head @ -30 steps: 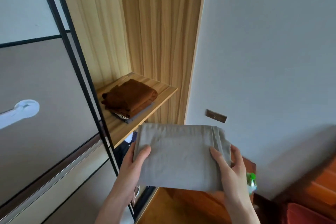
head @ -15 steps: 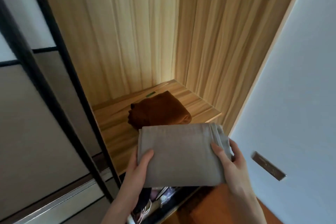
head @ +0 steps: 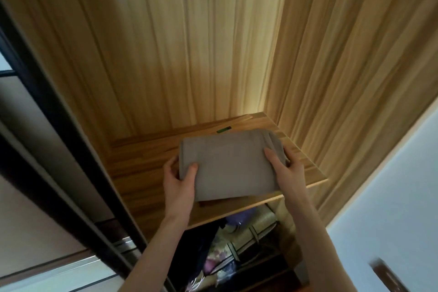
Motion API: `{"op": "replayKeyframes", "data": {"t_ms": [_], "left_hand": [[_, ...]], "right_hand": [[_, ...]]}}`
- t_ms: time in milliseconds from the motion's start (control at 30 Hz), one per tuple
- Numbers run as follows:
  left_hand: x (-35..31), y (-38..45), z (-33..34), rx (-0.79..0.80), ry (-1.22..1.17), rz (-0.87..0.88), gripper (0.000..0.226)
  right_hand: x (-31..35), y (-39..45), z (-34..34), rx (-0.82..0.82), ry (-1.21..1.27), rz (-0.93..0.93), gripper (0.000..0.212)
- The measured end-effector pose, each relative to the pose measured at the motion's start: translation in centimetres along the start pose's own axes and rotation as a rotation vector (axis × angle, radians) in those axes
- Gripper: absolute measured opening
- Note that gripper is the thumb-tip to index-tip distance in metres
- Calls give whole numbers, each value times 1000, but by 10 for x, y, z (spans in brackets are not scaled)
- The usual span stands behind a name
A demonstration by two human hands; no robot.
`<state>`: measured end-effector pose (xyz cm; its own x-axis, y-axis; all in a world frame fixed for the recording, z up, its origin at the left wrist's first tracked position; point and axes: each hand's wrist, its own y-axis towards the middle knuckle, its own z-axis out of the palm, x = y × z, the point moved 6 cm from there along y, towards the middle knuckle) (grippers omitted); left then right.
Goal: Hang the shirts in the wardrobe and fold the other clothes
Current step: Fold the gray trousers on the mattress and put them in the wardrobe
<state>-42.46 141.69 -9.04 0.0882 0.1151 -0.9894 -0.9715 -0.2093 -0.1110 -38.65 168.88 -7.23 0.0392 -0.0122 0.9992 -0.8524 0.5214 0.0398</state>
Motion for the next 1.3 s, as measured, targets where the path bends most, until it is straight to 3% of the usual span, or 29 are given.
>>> {"op": "replayKeyframes", "data": {"t_ms": [100,333,600,667,733,800,967,1300], "left_hand": [[-1,18,12,-41,33,49,52],[24,44,31,37,209,10,58],[39,54,39,43,336,33,66],[32,53,36,-22,586,153,69],[24,44,37,-83,853,358,65],[19,33,49,-32,971,556,54],[49,22,68,158,1222,775,59],[65,50,78,246,1408,696,71]], "right_hand": [[-11,39,11,-28,-26,-22,59],[-44,98,19,-2,-230,-3,79],[-59,98,22,2,-448,-26,69],[-50,89,24,-47,-636,-176,58],[-38,75,30,-78,-730,-448,43],[-34,60,42,-23,-768,-625,39],[-66,48,57,116,-1024,-733,50],[-81,71,67,148,-1137,-672,53]]}}
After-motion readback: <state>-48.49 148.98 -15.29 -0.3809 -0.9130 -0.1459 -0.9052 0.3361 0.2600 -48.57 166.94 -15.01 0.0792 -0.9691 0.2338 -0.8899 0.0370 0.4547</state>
